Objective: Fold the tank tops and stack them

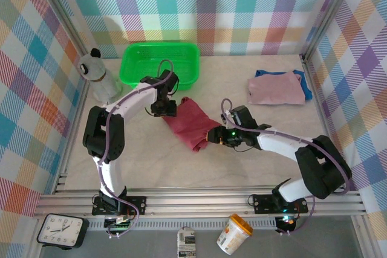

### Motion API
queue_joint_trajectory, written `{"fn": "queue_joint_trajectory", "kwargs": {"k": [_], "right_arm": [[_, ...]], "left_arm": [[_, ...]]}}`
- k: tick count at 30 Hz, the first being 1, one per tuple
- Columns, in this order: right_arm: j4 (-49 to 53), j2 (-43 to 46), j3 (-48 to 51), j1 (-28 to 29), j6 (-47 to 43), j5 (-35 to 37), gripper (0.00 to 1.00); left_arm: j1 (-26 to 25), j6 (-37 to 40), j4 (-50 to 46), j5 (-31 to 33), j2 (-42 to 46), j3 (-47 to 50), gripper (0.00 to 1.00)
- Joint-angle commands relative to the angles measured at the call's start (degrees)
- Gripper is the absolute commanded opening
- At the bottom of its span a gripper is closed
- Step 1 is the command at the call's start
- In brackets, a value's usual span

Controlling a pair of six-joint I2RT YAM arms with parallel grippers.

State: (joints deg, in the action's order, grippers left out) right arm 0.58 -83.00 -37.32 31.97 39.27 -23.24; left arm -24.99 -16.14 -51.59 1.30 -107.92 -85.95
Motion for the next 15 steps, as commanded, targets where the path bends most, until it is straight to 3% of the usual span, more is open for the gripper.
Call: {"fn": "queue_joint_trajectory", "kwargs": {"k": [1,15], "right_arm": [[-2.9,-1.6,-0.2,1.1,7.3,2.1,0.67],[-10.5,-10.0,-4.8,4.9,13.5,1.5,0.7]], "left_arm": [[1.5,-1.3,4.2,-2.9,3.3,2.6,0.42],[2.5,-0.1,8.9,-10.7,1.1,8.2,0.42]]}}
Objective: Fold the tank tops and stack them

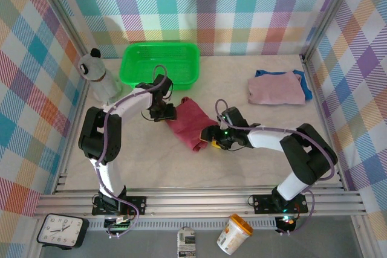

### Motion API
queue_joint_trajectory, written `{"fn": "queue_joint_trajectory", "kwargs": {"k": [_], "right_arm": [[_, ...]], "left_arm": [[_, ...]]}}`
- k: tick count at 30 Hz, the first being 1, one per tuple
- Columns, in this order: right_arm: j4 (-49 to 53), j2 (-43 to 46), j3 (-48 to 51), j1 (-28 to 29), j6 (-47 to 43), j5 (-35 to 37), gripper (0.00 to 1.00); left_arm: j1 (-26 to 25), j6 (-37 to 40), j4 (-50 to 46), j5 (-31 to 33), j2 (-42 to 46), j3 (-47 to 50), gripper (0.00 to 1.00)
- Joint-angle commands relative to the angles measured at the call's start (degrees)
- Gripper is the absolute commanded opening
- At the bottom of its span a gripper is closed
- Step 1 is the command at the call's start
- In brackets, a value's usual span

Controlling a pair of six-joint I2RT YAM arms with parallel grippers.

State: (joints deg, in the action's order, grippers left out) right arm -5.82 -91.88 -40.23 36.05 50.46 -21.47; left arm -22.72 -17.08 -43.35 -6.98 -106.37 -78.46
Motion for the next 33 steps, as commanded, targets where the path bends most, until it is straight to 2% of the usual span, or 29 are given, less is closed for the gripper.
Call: {"fn": "queue_joint_trajectory", "kwargs": {"k": [1,9,14,18,25,28,33], "right_arm": [[-4.5,-1.4,-2.1,1.0,2.6,-0.5,0.7],[-5.8,-4.0,-4.2,2.6,4.6,-0.5,0.68],[-8.2,-5.3,-4.6,2.8,7.4,-1.9,0.62],[-9.4,-5.6,-5.2,3.4,9.5,-2.2,0.52],[-13.1,-5.5,-4.9,3.4,13.0,-1.7,0.23],[-14.2,-4.6,-4.1,3.4,13.7,-0.7,0.15],[-28.1,-5.5,2.2,3.5,22.1,1.2,0.06]], "left_arm": [[0.2,1.1,0.5,-2.4,-0.6,0.8,0.42],[0.3,1.3,1.4,-3.6,-1.9,2.4,0.42],[0.2,1.3,1.8,-4.0,-2.0,3.1,0.42],[0.3,1.5,2.1,-4.2,-2.4,3.6,0.42],[0.3,1.8,1.9,-4.2,-3.2,3.8,0.42],[0.5,2.1,1.6,-4.0,-3.5,3.8,0.42],[0.9,2.0,1.5,-4.2,-3.5,3.8,0.42]]}}
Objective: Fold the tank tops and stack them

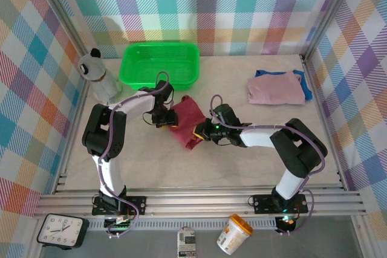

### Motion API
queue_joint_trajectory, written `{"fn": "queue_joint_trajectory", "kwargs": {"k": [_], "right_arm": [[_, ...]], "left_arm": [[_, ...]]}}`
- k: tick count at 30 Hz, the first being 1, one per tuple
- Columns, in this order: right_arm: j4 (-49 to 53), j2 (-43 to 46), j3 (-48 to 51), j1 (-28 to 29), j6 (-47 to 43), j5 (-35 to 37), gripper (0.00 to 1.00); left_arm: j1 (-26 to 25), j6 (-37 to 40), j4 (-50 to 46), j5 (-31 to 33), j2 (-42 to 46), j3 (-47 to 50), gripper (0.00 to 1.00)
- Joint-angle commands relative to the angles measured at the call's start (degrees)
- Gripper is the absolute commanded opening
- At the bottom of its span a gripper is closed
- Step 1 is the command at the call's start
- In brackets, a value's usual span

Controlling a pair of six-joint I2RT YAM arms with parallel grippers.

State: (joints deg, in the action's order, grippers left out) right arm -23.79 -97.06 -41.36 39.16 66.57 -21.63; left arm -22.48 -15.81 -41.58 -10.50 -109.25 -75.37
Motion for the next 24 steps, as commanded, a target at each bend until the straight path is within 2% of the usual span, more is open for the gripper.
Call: {"fn": "queue_joint_trajectory", "kwargs": {"k": [1,3,8,14,19,21,24], "right_arm": [[-11.8,-1.1,4.0,0.5,7.7,1.2,0.06],[-15.3,-3.2,4.4,1.3,10.3,0.8,0.06],[-13.6,-6.1,6.1,2.1,12.4,1.5,0.07],[0.3,-2.9,6.1,1.8,10.0,3.8,0.12],[1.7,-0.2,6.9,0.8,9.5,2.8,0.27],[8.9,4.2,5.5,0.7,6.2,4.1,0.37],[17.1,11.3,5.0,0.1,2.8,5.5,0.4]], "left_arm": [[0.8,0.6,-0.3,-0.7,-0.5,0.7,0.42],[0.9,0.5,-0.4,-0.7,-0.2,0.6,0.42],[1.2,0.8,-1.5,-0.4,0.7,-0.4,0.42],[1.3,1.9,-4.7,0.3,1.4,-4.2,0.42],[1.3,2.8,-6.9,1.1,0.9,-10.1,0.42],[1.4,3.2,-7.5,1.3,-0.4,-12.3,0.42],[1.4,3.5,-7.0,1.2,-2.7,-14.2,0.42]]}}
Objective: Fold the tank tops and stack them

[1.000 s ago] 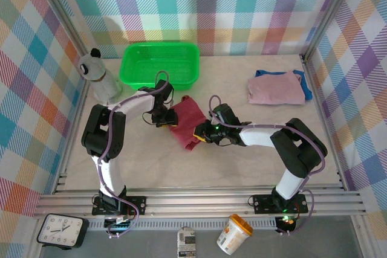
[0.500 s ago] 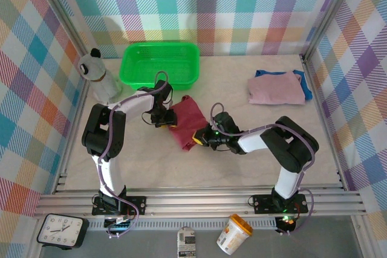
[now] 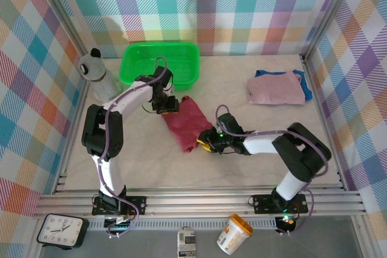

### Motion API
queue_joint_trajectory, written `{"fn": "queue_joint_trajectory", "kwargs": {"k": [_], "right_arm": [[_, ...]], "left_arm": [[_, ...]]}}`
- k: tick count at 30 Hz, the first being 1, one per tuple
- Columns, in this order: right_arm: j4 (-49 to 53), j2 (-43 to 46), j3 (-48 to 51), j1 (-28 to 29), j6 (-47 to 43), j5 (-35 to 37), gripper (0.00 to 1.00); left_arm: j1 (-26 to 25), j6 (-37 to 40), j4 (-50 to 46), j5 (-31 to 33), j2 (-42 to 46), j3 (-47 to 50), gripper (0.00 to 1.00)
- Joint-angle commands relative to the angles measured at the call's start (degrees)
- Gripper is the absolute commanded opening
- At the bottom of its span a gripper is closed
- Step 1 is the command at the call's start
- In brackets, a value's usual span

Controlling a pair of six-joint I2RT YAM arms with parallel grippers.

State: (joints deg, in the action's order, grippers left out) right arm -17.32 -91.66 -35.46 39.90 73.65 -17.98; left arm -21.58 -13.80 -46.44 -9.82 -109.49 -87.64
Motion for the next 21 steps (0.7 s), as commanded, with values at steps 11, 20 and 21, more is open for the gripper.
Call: {"fn": "queue_joint_trajectory", "kwargs": {"k": [11,20,21], "right_arm": [[-1.0,1.5,-10.2,-0.1,-9.6,-3.4,0.39],[14.0,-9.9,-16.5,0.9,-15.6,-4.5,0.35],[15.5,-9.7,-16.0,0.6,-16.5,-4.1,0.35]], "left_arm": [[0.7,4.8,1.3,6.8,-9.3,-2.9,0.42],[1.2,4.4,0.1,5.6,-11.4,-1.1,0.41],[1.2,4.2,-0.5,5.2,-11.2,-0.8,0.41]]}}
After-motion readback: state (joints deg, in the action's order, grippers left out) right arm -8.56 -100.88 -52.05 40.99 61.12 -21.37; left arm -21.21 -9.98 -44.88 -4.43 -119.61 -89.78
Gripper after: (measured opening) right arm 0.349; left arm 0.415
